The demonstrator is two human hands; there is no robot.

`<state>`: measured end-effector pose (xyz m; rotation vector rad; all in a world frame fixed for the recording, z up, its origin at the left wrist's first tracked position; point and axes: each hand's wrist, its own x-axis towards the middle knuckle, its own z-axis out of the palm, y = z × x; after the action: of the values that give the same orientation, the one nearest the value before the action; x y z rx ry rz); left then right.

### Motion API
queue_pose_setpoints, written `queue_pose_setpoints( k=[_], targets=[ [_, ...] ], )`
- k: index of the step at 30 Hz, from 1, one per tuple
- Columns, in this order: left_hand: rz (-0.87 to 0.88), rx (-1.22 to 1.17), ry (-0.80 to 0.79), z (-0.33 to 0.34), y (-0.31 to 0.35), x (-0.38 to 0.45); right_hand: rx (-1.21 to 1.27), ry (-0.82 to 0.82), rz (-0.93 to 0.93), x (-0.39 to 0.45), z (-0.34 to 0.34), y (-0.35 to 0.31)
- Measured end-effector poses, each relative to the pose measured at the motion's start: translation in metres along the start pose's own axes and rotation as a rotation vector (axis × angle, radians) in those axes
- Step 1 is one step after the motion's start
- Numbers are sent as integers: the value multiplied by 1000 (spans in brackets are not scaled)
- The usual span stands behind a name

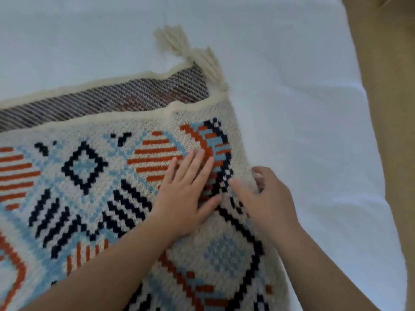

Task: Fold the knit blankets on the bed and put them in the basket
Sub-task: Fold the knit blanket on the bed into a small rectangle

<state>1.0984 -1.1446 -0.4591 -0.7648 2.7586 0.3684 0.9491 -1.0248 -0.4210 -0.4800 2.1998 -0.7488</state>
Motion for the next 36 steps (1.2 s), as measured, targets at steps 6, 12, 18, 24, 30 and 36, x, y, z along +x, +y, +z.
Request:
queue_pose_setpoints(
  k=[6,12,18,24,30,36],
  targets=[
    [-124,-55,50,-49,-45,89,271,-32,23,96,11,-56],
    [-273,-205,51,-77,-60,141,268,10,-124,147,13,-98],
    [-177,-198,354,-115,-82,166,335,150,-329,169,16,-131],
    [-285,9,357,-135,-128,187,293,59,-393,203,33,-164],
    [-353,-222,78,-107,-150,199,10,120,-504,225,59,-166],
    [-104,-2,283,-101,-152,214,79,162,-407,240,54,-162]
  ],
)
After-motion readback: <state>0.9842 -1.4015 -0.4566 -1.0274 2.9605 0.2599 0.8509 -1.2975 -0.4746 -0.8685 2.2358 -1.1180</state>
